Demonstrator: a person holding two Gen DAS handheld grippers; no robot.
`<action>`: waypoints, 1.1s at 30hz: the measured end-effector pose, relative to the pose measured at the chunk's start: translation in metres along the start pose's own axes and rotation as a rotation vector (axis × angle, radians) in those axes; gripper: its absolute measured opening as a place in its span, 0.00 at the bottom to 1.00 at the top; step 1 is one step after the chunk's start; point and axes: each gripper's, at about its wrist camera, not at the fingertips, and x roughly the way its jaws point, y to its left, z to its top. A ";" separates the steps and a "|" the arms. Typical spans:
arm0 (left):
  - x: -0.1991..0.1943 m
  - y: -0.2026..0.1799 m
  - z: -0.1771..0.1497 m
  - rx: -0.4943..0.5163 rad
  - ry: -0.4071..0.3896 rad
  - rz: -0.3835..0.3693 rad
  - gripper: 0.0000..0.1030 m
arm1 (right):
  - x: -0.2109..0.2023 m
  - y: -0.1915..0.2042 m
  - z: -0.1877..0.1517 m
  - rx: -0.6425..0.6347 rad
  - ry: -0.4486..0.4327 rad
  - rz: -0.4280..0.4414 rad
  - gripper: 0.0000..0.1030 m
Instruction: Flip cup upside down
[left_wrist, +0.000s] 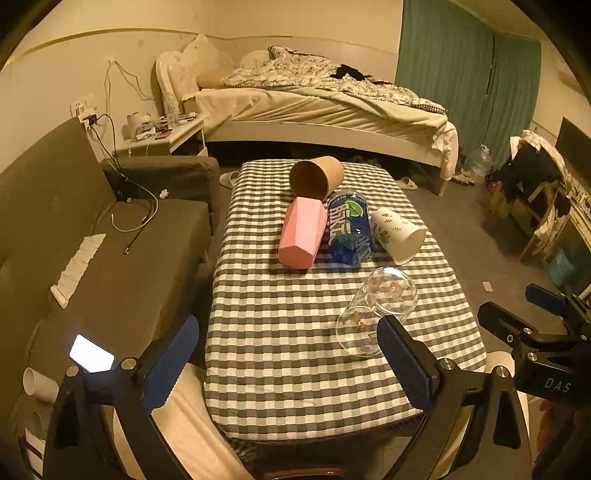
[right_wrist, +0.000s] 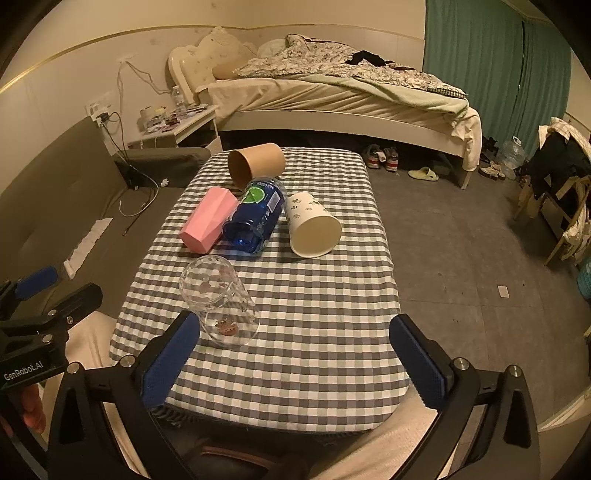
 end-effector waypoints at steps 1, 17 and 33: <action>0.001 0.000 0.000 -0.003 0.002 0.001 0.97 | 0.000 0.000 0.000 0.000 0.001 0.001 1.00; 0.001 0.003 0.000 -0.008 0.003 0.004 0.97 | 0.001 0.001 -0.002 0.003 0.002 -0.009 1.00; -0.001 0.006 -0.002 -0.002 -0.010 0.031 0.97 | 0.000 0.001 -0.002 0.007 0.012 -0.020 1.00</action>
